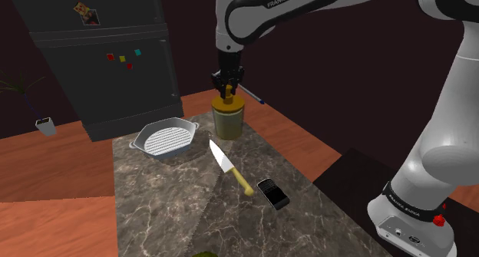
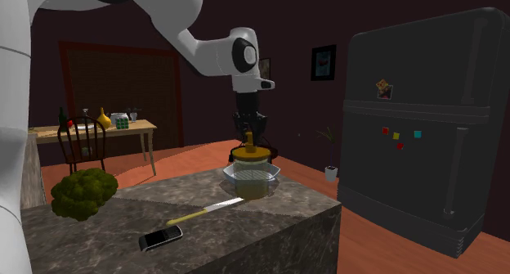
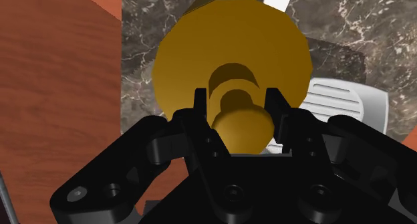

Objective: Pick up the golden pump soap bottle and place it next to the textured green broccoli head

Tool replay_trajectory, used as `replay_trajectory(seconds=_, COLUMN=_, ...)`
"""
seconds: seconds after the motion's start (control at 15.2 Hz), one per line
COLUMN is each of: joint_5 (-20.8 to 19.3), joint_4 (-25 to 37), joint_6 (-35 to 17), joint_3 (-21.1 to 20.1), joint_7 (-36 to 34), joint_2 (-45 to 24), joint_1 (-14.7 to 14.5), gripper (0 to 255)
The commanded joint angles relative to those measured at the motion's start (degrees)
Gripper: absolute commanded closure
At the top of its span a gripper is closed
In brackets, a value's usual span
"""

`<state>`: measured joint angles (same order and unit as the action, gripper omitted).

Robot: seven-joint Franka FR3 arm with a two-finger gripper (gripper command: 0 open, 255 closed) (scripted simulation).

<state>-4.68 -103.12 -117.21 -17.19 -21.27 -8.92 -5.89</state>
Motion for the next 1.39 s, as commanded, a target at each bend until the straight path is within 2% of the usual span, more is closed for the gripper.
replay_trajectory(seconds=0.0, joint_5=0.08, joint_4=1.55, joint_6=1.58, joint_3=-0.01, joint_7=0.15, joint_2=0.06, joint_1=0.01, gripper=255)
replay_trajectory(seconds=1.32, joint_5=0.39, joint_4=16.88, joint_6=16.98, joint_3=-0.28, joint_7=0.74, joint_2=0.15, joint_1=-0.36, gripper=255)
